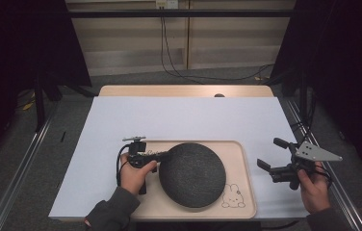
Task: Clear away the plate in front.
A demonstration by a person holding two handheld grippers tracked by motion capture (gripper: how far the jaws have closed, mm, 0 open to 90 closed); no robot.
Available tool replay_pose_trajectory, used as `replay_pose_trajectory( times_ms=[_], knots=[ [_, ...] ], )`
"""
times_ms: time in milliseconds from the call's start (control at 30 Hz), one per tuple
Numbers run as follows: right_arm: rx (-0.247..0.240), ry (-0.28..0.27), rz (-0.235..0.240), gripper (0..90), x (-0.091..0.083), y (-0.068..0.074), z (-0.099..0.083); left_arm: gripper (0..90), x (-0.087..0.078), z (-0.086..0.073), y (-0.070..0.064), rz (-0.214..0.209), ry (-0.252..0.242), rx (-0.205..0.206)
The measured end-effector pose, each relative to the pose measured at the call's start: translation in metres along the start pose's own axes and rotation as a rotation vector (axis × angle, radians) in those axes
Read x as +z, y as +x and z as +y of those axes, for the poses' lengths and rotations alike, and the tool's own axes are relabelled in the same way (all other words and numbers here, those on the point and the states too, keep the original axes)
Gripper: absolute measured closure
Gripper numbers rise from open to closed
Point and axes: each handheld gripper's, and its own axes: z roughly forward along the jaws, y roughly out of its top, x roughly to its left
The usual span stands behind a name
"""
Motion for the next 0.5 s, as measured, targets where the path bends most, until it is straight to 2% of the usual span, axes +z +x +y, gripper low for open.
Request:
replay_pose_trajectory(
  times_ms=[33, 367, 467, 500],
  knots=[
    [0.003, -0.003, -0.005, 0.0, -0.0002, 0.0000, 0.0002, 80.5, 0.0001, -0.0004, 0.0009, 0.010, 0.000, 0.013],
    [-0.003, -0.002, 0.009, 0.0, 0.0010, -0.0002, 0.0014, 79.1, 0.0022, -0.0053, 0.0033, 0.036, -0.006, -0.009],
    [-0.003, -0.012, -0.013, 0.0, 0.0013, -0.0003, 0.0016, 79.0, 0.0022, -0.0055, 0.0038, 0.038, -0.003, -0.004],
    [-0.007, -0.003, 0.006, 0.0, 0.0002, -0.0015, 0.0017, 79.0, 0.0022, -0.0057, 0.0046, 0.041, 0.003, 0.002]
  ],
)
